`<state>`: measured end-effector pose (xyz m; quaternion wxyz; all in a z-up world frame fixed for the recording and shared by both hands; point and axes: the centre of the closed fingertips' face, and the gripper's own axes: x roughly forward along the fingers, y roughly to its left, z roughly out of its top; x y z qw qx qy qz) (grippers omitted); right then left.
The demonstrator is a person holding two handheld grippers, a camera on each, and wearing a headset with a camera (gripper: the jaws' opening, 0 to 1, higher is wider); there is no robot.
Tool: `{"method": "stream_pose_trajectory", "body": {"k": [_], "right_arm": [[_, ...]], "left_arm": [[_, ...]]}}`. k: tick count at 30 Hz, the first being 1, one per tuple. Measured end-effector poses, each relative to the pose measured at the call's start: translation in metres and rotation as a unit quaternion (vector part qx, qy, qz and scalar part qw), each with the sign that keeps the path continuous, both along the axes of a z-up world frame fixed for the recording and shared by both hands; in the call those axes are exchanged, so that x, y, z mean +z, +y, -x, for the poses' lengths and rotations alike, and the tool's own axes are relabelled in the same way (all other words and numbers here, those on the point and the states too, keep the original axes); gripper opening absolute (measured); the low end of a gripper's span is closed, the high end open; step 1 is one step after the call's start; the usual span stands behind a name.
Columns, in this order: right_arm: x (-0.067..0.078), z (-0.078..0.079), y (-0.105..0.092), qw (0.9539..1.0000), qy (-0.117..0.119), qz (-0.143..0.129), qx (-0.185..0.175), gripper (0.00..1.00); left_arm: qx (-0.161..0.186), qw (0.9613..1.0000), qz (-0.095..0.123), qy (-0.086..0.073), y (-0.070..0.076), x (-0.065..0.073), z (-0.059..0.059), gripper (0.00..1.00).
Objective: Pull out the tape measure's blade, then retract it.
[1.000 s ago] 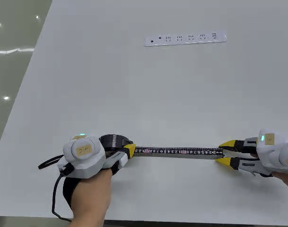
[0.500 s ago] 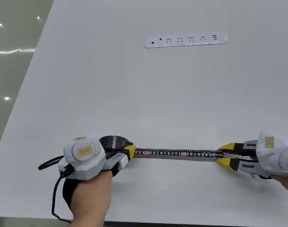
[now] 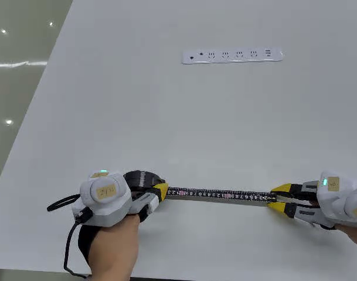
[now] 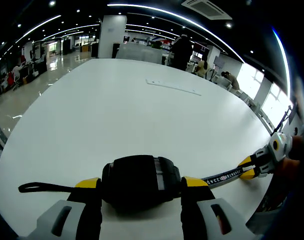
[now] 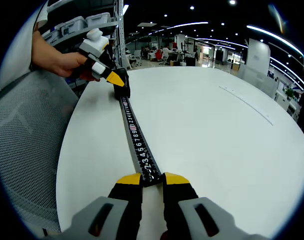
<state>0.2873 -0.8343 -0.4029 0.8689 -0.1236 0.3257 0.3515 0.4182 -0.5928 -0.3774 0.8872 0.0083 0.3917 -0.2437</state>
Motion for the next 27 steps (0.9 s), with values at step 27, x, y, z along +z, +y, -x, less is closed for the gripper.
{"method": "stream_pose_trajectory", "body": {"k": [27], "right_arm": [[0.004, -0.009, 0.025, 0.9997, -0.015, -0.003, 0.022, 0.13]], "left_arm": [[-0.006, 0.9988, -0.028, 0.040, 0.001, -0.003, 0.002, 0.58]]}}
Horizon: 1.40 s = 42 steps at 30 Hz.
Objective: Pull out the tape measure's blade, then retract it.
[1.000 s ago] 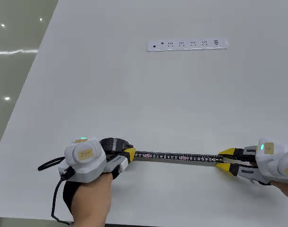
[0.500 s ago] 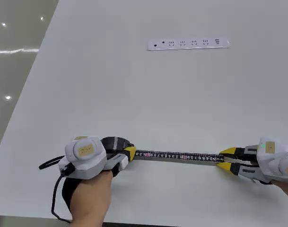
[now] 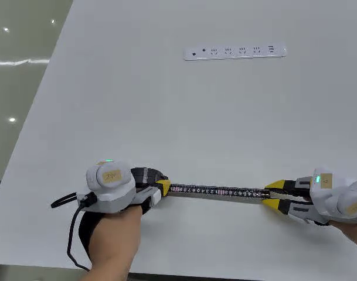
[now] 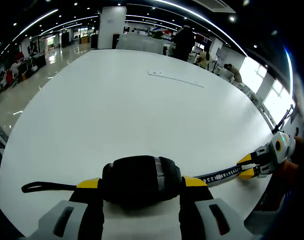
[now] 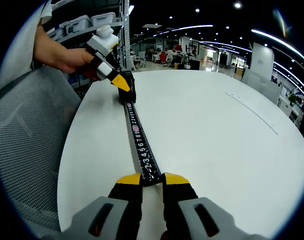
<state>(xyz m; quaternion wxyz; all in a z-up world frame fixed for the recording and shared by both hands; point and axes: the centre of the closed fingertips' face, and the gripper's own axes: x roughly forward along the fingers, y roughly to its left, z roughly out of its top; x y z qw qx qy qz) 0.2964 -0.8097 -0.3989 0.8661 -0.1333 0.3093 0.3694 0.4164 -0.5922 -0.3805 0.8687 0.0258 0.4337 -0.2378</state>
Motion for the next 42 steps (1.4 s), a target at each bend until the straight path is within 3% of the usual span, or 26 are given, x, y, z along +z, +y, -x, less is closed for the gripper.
{"method": "stream_pose_trajectory", "body": {"k": [42], "right_arm": [[0.009, -0.039, 0.064, 0.9961, -0.008, -0.070, 0.052, 0.13]], "left_arm": [[0.001, 0.9999, 0.010, 0.007, 0.000, 0.000, 0.000, 0.58]]}}
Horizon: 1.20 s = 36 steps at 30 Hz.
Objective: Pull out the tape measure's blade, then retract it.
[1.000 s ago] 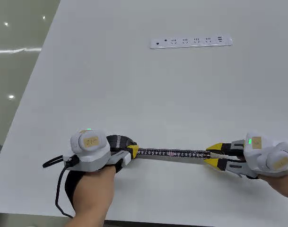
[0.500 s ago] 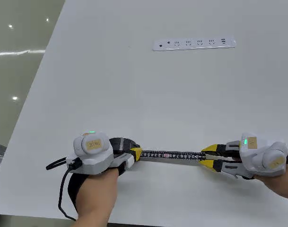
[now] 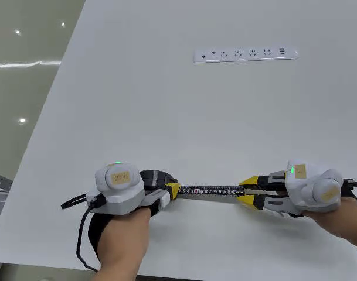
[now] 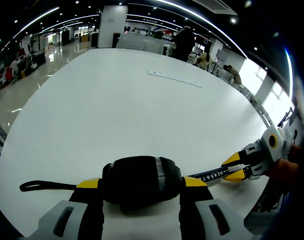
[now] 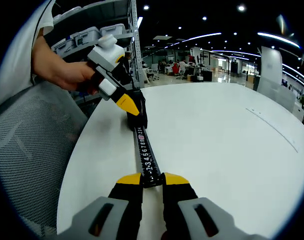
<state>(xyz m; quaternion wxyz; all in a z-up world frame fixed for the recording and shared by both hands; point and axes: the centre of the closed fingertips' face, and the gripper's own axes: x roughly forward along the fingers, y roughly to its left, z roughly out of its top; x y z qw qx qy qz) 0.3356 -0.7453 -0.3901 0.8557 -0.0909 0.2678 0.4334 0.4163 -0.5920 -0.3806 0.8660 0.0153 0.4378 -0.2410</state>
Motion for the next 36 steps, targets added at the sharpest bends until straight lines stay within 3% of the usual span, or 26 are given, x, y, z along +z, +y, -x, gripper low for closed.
{"method": "stream_pose_trajectory", "body": {"k": [16, 36], "right_arm": [[-0.003, -0.009, 0.017, 0.9997, 0.010, -0.021, 0.010, 0.13], [-0.001, -0.013, 0.027, 0.9999, 0.001, -0.013, 0.007, 0.12]], "left_arm": [[0.004, 1.0000, 0.004, 0.002, -0.001, 0.001, 0.000, 0.58], [0.007, 1.0000, 0.001, -0.001, -0.001, 0.000, -0.001, 0.60]]}}
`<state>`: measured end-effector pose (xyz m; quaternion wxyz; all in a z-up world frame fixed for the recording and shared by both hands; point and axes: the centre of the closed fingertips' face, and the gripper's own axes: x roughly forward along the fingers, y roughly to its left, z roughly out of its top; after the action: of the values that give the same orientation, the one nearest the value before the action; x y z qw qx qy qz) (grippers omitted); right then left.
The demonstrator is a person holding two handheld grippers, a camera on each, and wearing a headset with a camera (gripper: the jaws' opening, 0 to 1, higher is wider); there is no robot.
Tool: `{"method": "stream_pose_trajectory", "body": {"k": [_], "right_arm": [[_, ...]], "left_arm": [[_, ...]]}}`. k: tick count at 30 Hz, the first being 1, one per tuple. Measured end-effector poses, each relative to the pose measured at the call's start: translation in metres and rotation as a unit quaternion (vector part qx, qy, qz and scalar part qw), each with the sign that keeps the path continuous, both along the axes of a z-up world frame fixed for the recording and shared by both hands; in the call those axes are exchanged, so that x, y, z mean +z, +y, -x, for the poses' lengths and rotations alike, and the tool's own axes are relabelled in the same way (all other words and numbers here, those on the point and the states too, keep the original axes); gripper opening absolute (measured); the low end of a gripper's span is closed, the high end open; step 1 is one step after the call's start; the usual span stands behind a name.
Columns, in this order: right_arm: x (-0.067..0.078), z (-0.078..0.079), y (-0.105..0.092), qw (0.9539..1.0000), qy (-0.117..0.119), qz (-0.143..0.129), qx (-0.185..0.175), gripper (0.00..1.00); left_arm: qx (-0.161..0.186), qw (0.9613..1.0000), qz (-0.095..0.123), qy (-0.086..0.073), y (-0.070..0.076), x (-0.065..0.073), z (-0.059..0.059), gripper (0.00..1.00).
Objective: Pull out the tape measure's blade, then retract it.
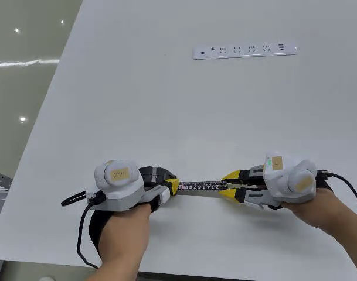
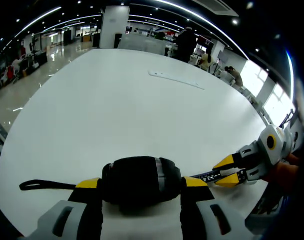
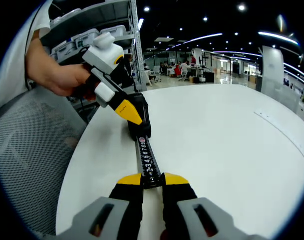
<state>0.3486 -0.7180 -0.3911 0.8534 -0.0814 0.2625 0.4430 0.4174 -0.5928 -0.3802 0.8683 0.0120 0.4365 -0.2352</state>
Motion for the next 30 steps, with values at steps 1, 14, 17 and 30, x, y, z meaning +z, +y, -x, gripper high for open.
{"method": "stream_pose_trajectory", "body": {"k": [1, 14, 17, 30], "right_arm": [[0.000, 0.000, 0.000, 1.0000, 0.001, 0.000, 0.000, 0.12], [0.001, -0.002, 0.000, 0.9998, -0.011, 0.016, 0.005, 0.12], [0.000, -0.002, 0.001, 0.9998, -0.009, 0.016, 0.006, 0.12], [0.004, -0.007, 0.011, 0.9997, -0.015, 0.016, 0.007, 0.12]], "left_arm": [[0.000, 1.0000, -0.001, 0.001, 0.000, 0.000, 0.000, 0.60], [-0.005, 0.9997, -0.019, 0.012, 0.000, -0.001, 0.000, 0.58], [-0.005, 0.9997, -0.020, 0.013, 0.000, -0.001, 0.000, 0.58], [-0.006, 0.9995, -0.024, 0.018, 0.001, -0.002, 0.001, 0.58]]}}
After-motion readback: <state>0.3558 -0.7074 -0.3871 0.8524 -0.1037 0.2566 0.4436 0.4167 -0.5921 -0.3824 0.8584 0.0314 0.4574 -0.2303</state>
